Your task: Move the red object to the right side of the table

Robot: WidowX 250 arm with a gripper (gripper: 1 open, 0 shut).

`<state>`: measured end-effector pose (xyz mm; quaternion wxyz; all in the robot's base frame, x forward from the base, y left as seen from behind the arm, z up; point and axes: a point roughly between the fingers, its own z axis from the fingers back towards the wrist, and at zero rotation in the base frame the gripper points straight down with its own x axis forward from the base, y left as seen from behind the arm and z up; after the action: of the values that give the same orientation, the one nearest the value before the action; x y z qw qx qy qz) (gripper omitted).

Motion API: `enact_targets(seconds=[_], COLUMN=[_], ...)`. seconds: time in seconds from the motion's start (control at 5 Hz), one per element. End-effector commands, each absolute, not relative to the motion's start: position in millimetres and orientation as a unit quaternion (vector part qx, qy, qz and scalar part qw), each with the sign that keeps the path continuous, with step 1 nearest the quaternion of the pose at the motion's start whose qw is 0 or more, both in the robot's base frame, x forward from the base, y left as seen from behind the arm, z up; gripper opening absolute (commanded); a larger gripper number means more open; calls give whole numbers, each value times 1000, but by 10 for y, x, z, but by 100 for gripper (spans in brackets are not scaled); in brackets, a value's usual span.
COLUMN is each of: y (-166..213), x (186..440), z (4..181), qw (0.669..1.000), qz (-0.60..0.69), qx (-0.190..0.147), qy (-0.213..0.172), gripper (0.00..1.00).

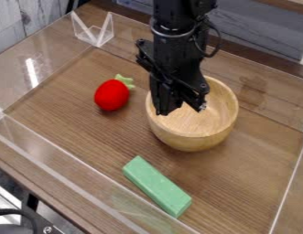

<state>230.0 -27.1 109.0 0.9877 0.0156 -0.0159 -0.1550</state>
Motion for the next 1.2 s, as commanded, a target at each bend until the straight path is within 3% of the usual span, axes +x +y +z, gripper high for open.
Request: enact_targets(seconds=[0.0,0.2,0.6,1.0], y=[-66,197,714,979], x=[2347,2368,2358,2469], z=[1190,1203,992,750], qw=[986,985,962,957], qz=[-159,-165,-271,-288], qx=[14,16,25,31], qy=[-37,-39,-16,-3], gripper=[100,100,100,100])
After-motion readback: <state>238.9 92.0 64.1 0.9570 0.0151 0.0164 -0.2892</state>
